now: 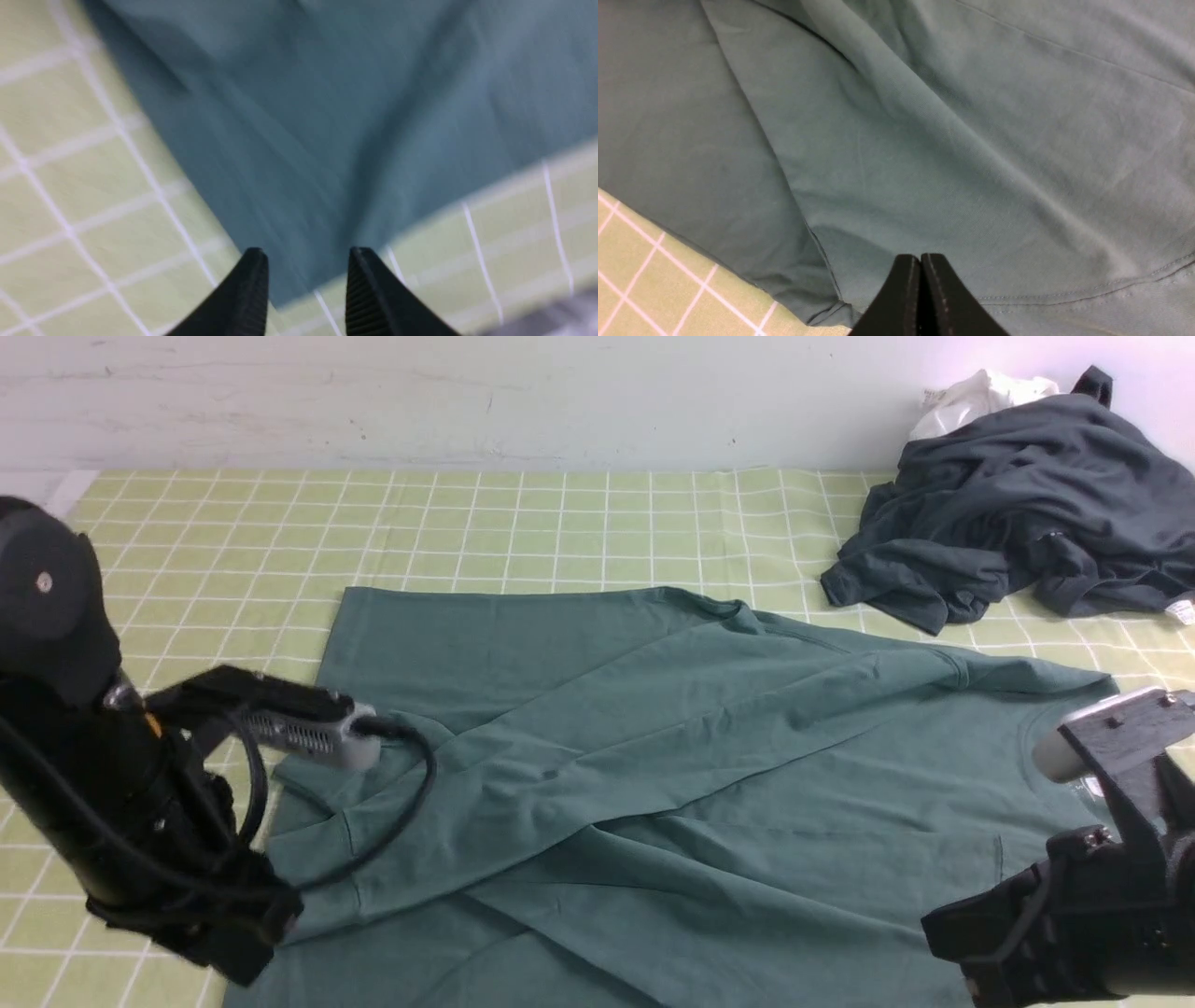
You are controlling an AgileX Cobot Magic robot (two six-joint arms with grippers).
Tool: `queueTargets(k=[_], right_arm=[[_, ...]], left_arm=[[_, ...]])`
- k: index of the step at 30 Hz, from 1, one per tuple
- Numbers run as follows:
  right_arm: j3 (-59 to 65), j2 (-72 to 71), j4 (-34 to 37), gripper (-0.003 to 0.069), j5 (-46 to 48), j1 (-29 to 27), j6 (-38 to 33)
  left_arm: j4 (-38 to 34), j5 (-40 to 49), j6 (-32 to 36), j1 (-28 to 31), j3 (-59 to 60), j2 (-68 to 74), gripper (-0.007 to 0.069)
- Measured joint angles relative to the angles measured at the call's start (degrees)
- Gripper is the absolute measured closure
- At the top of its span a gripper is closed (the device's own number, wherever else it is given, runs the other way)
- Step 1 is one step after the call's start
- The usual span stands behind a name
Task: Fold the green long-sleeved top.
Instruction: Use both arms simultaneously to clamp the lower edge of the clothing fabric
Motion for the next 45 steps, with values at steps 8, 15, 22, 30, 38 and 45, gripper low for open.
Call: queueTargets(k=[8,15,22,30,38,45], right_arm=[[0.0,0.0,0.4,0.0666,0.1,0.0,-1.5],[0.0,0.0,1.1,0.0666,0.1,0.0,-1.6],[0.0,0.0,1.8,0.0666,0.1,0.0,-1.7],[0.0,0.0,2.5,0.0666,1.0,0.0,-1.7],[0.0,-0.7,3.8,0.0666,2.4,0.0,-4.8],[0.0,-8.3,15.7,0.0666,3.8,0.0,-30.6]], left_arm=[[1.4,-6.7,18.3,-11.6,15.2,-7.9,0.0375],[3.2,-16.9,20.0,-12.5,18.3,-5.9,0.0274],[3.5,-18.5,20.2,-12.5,18.3,-0.9,0.0166],[3.7,-21.1,20.5,-12.5,18.2,6.3,0.0317],[4.0,-18.1,16.4,-12.5,15.8,4.0,0.0590],[6.2,-14.1,10.1,-12.5,12.6,-5.9,0.0625]])
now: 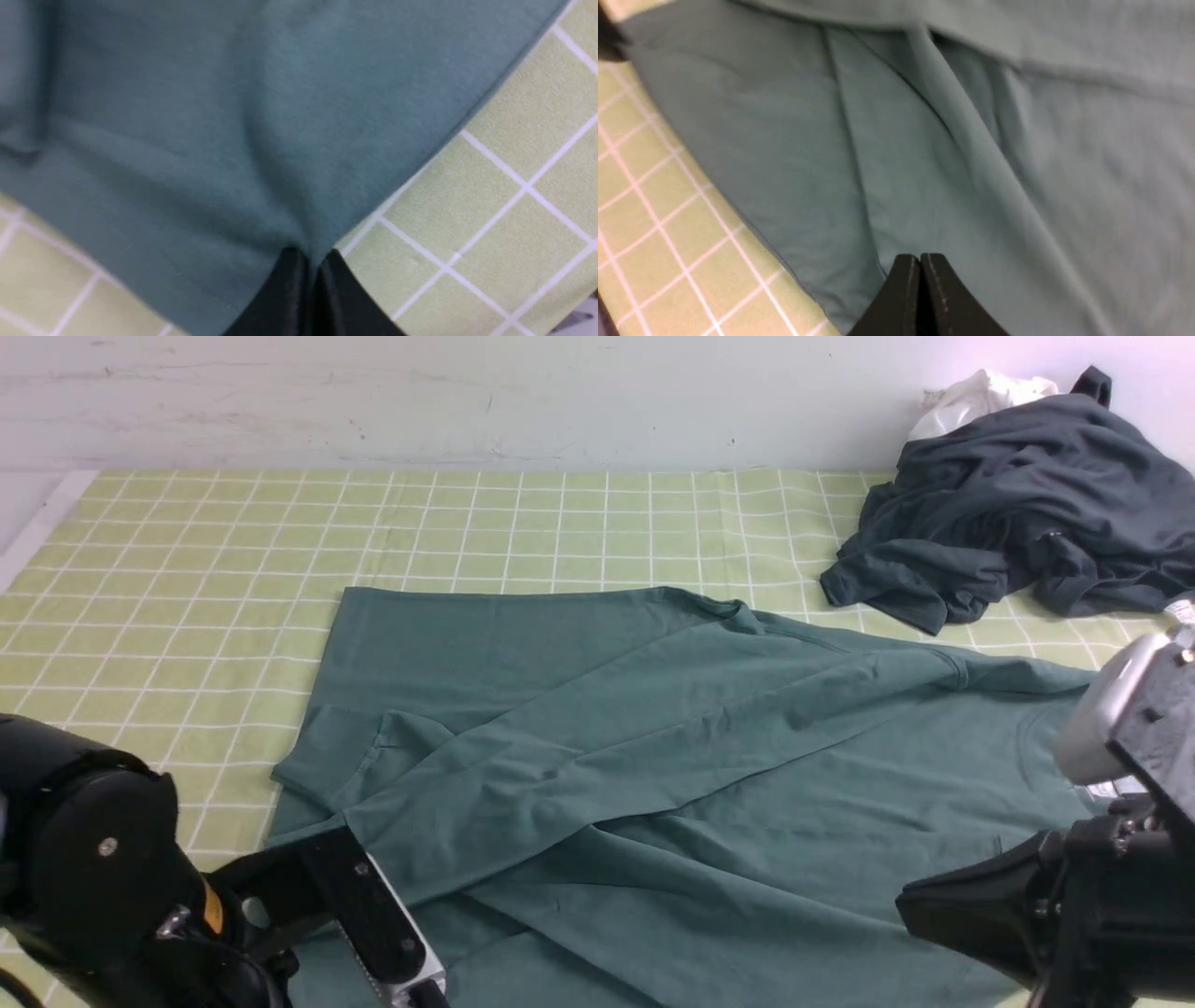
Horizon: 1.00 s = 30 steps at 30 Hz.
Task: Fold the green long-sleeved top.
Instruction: Use both arms simultaneously to clamp the lower edge of the clothing fabric
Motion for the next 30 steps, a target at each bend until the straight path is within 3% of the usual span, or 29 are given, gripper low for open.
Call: queueTargets(k=[4,8,9,10,11,13,14,19,27,30], right_arm=[[-0.1,-0.8,-0.2,0.0663,0.5,0.0,-9.0],[-0.1,1.9,-11.2,0.0615,0.5,0.0,-9.7],[-0.1,3.7,-18.7,0.0571,0.5,0.0,-8.3],[-0.1,4.0,-19.7,0.0564,0.5,0.0,-8.0],[-0.1,6.8,-28.8,0.0508,0.4,0.0,-5.8],[-0.1,9.5,-35.6,0.0459,-0.1,0.0,-4.3],[-0.1,12.2,-42.5,0.0420,-0.8,0.0,-3.4],[-0.1,18.5,-55.2,0.0383,-2.9,0.0,-2.0],[-0.4,26.9,-59.7,0.0389,-8.6,0.0,-1.0],[-0.5,29.4,-60.1,0.0431,-12.7,0.0,0.3]], left_arm=[[1.2,0.7,-0.4,0.0,0.0,-3.9,0.0625],[1.4,-0.6,-0.4,0.0,0.0,-4.8,0.0625],[1.1,-2.5,-0.4,0.0,0.0,-4.8,0.0625],[0.9,-2.9,-0.4,0.0,0.0,-4.8,0.0625],[0.1,-4.2,-0.5,0.0,0.0,-4.8,0.0625],[-0.9,-4.3,-0.5,0.0,0.0,-4.8,0.0625],[-1.7,-4.0,-0.6,0.0,0.0,-4.8,0.0625],[-2.5,-3.9,-0.6,0.0,0.0,-4.8,0.0625],[-3.8,-3.5,-0.6,0.0,0.0,-4.8,0.0625],[-4.0,-3.5,-0.6,0.0,0.0,-4.8,0.0625]])
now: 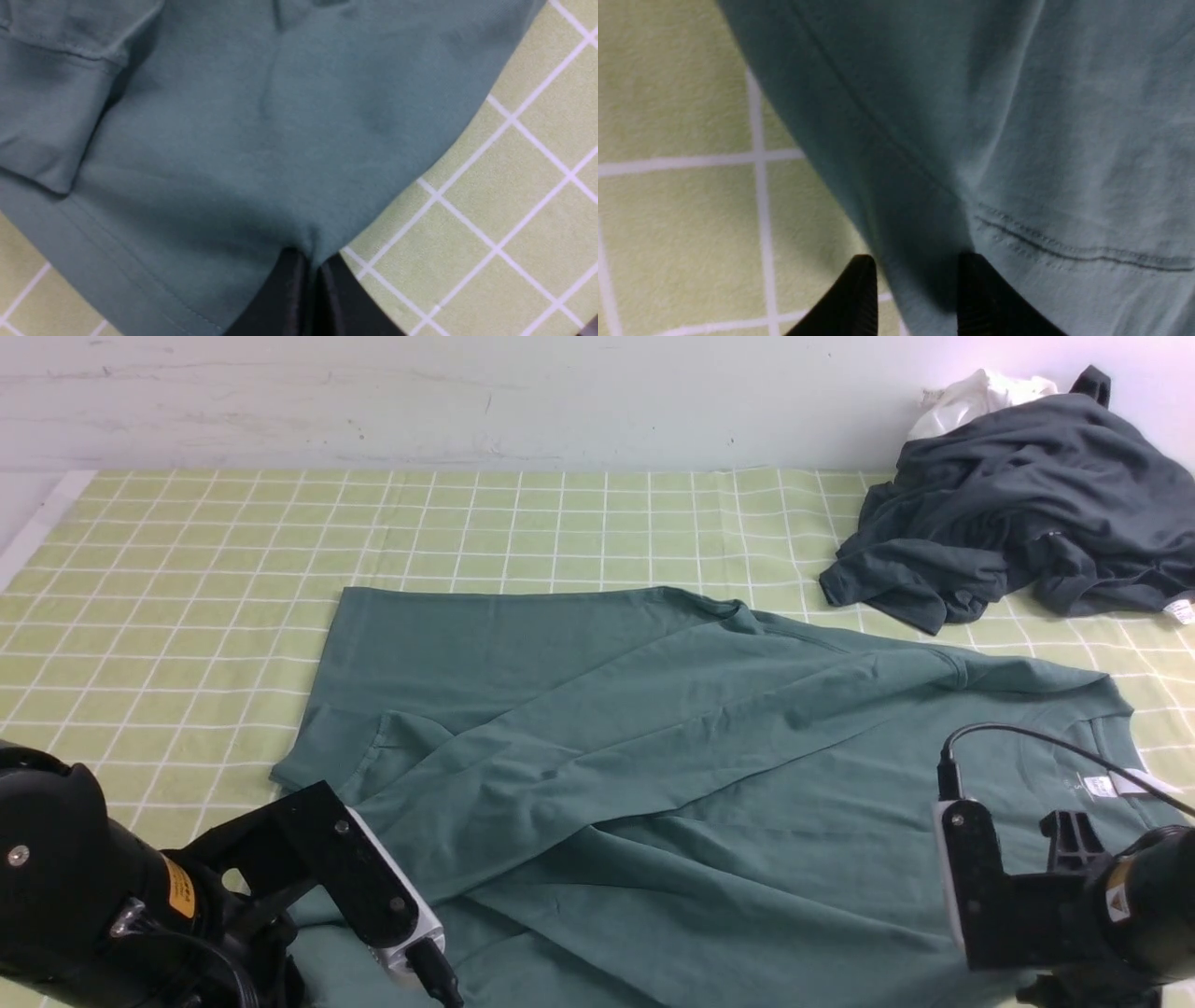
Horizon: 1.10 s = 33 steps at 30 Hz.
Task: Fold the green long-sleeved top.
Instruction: Use both arms simultaneously to clamp the lower edge of the clothing fabric, then use both arms to drag the lower edge of the fabric forward and fold it over the upper edge
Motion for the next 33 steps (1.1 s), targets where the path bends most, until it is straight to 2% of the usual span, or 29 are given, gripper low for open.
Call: queueTargets(k=[2,5,9,13,18,20,25,29,33], right_arm=[[0.0,0.7,-0.4,0.0452,-1.2,0.0,0.7],[-0.1,1.4,-0.4,0.0534,-2.0,0.0,3.1],[-1.4,-0.8,3.6,0.0645,0.2,0.0,10.2],[-3.6,-3.4,5.6,0.0662,4.6,0.0,17.0],[-9.6,-5.4,5.6,0.0662,16.1,0.0,30.6],[-12.7,-5.3,5.6,0.0662,17.9,0.0,34.5],[-19.8,-3.6,3.0,0.0662,15.7,0.0,36.9],[-26.2,1.9,1.5,0.0662,11.0,-0.9,37.1],[-33.2,8.9,1.0,0.0662,8.2,-2.5,37.1]], left_arm=[[0.0,0.0,0.0,0.0,0.0,0.0,0.0625],[0.0,0.0,0.0,0.0,0.0,0.0,0.0625],[0.2,1.0,-0.1,0.0,0.0,0.0,0.0625],[1.2,4.0,-1.2,0.0,0.0,0.0,0.0625],[7.5,9.7,-8.7,0.0,-0.3,0.0,0.0625],[9.1,11.3,-11.5,0.6,-1.9,0.0,0.0625],[10.3,10.8,-13.5,6.2,-10.9,1.6,0.0620],[10.5,5.2,-13.7,12.3,-22.3,7.7,0.0619],[10.5,0.6,-13.8,15.3,-32.2,16.5,0.0619]])
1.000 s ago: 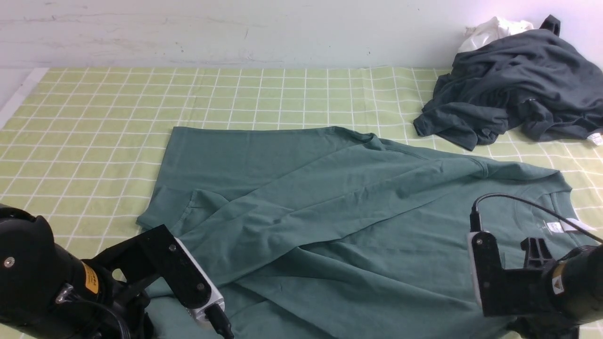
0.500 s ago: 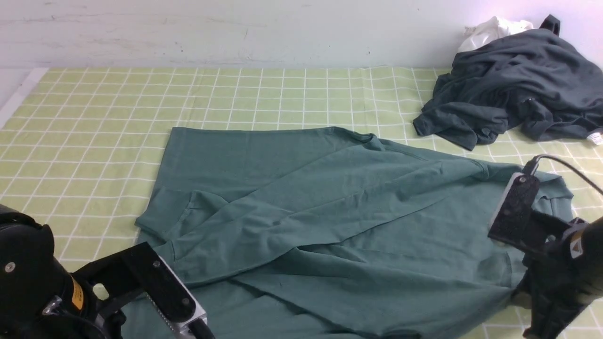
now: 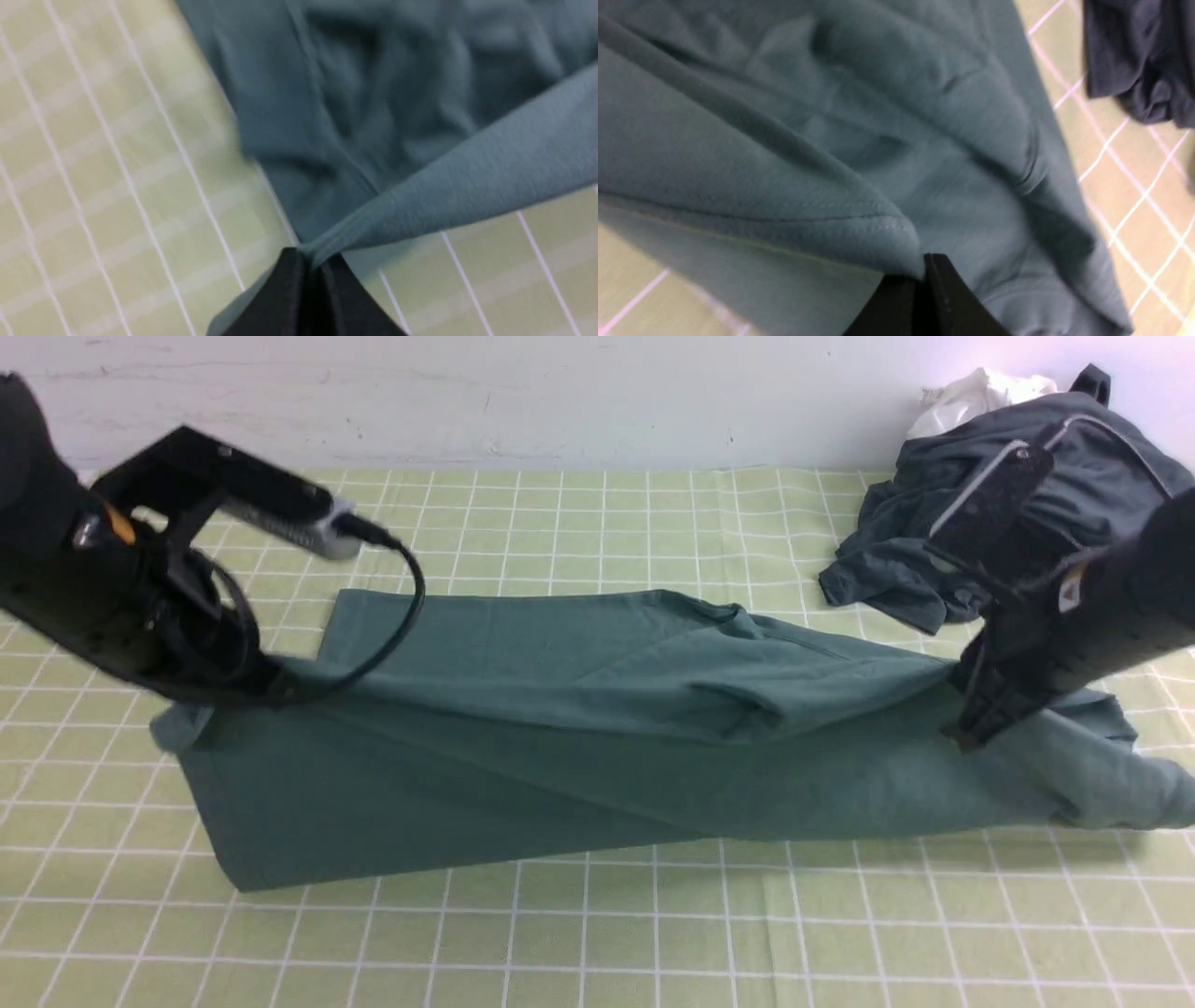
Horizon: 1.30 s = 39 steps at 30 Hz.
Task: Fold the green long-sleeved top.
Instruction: Use both arms to drag the lower edge of the fabric forward and fold it over the upper edge
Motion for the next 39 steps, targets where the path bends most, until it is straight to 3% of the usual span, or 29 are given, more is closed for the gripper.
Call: queueTargets(k=[8,13,19,22,26,29,32,35,39], right_arm=[[-17.9,17.2,-1.1,0.0662,-1.5,-2.9,-1.3],[-25.3,24.7,-3.7,0.0652,-1.5,-3.0,-0.6],[-32.3,31.0,-5.5,0.0529,-1.5,-3.8,7.3],[-33.2,31.2,-7.1,0.0485,-1.2,-4.5,12.6],[-35.4,30.9,-8.7,0.0472,2.2,-4.6,17.8],[-39.4,30.5,-8.5,0.0472,8.7,-4.6,23.8],[-40.7,30.2,-3.7,0.0501,10.8,-4.6,23.5],[-40.5,30.6,12.0,0.0596,11.1,-4.1,12.3],[-39.2,34.1,29.9,0.0665,8.2,-2.3,-4.8]], left_arm=[[1.7,-7.5,-0.2,1.2,-22.5,23.4,0.0619],[4.6,-9.3,-0.3,1.2,-30.4,33.2,0.0599],[5.5,-12.5,-0.8,1.2,-37.6,42.2,0.0386],[5.7,-13.8,-4.5,1.5,-38.4,42.9,0.0304],[6.1,-14.4,-9.2,1.8,-38.6,41.5,0.0307],[6.1,-11.3,-11.2,2.1,-38.5,36.0,0.0403],[4.6,-11.5,-11.3,2.0,-36.4,31.1,0.0488],[0.6,-17.3,-10.6,1.1,-27.7,19.6,0.0602],[-1.7,-24.7,-9.7,-0.5,-13.7,5.8,0.0629]])
